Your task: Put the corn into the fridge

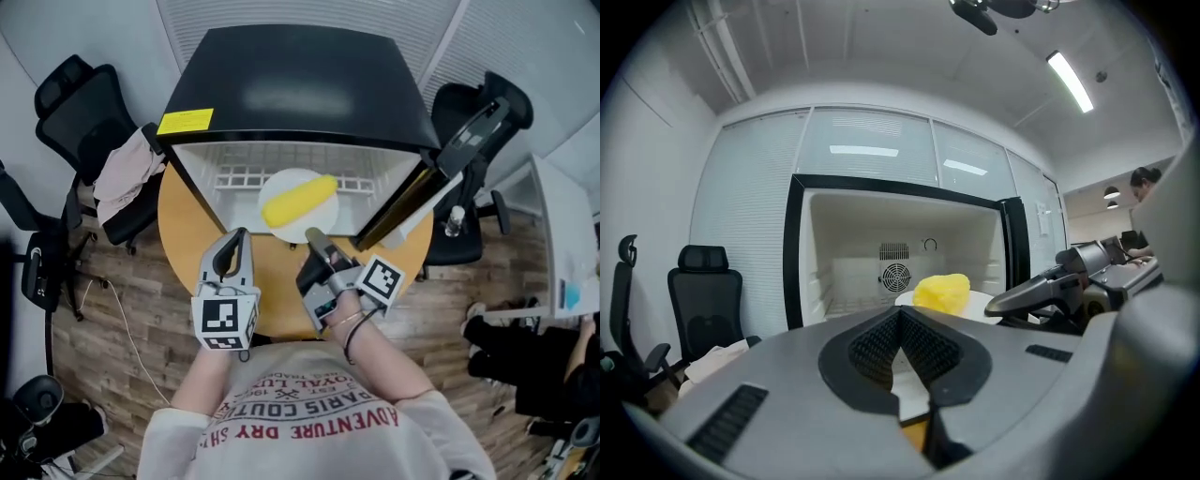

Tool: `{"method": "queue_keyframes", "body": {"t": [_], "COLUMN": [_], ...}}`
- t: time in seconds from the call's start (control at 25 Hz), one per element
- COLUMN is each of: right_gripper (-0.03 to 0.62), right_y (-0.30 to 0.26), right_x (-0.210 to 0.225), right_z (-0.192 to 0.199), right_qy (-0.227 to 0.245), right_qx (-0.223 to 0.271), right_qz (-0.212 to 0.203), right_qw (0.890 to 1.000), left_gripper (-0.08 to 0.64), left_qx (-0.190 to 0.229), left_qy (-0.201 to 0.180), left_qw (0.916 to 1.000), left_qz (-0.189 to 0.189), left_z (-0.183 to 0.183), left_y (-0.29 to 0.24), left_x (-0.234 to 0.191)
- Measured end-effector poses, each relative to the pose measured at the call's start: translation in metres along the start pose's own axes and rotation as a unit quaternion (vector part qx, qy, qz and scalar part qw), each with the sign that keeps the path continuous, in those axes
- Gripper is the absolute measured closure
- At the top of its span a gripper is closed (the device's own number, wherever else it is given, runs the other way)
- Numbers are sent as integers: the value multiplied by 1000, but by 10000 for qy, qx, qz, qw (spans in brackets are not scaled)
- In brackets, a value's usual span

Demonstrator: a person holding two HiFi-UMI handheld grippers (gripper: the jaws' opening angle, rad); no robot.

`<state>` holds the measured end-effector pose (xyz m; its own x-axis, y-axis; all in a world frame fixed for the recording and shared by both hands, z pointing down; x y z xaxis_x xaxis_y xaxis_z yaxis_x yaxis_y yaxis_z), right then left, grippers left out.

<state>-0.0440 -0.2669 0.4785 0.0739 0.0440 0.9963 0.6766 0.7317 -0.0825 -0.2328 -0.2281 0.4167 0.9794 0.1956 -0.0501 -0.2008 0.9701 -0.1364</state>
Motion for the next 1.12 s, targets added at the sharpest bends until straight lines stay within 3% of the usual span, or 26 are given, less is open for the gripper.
{"method": "queue_keyframes", "body": {"t": [0.44, 0.72, 0.92, 1.12], "right_gripper": [550, 550, 546, 537], "right_y": [-50, -71, -81, -90], "right_x": [6, 8, 3, 2], "right_z": [-1, -5, -11, -11], "right_qy": [10, -19, 370, 349], "right_qx": [835, 1303, 1358, 1323], "right_qz": [319, 427, 602, 765], "right_qw": [9960, 9906, 9882, 9876], "left_gripper": [535, 535, 535, 535], "left_qx": [-177, -240, -262, -276], "left_qy": [-43, -10, 89, 162], "left_qw": [9983, 9971, 9967, 9965], "left_qz": [557, 718, 766, 772], "left_z": [-2, 2, 4, 5], "left_y": [-45, -60, -63, -67], "left_x": [-33, -44, -47, -49]}}
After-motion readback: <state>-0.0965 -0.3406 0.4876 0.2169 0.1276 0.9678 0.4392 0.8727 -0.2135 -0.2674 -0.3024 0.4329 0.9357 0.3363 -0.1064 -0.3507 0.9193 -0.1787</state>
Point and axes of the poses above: the fingertips, and each gripper's own axes: y backward along the fingers, x to its right, z out of its underside, the point moved 7 cm from there along y, backward along the fingers, and after that the axes turned 5 degrees about y, right-handed, at the moved point
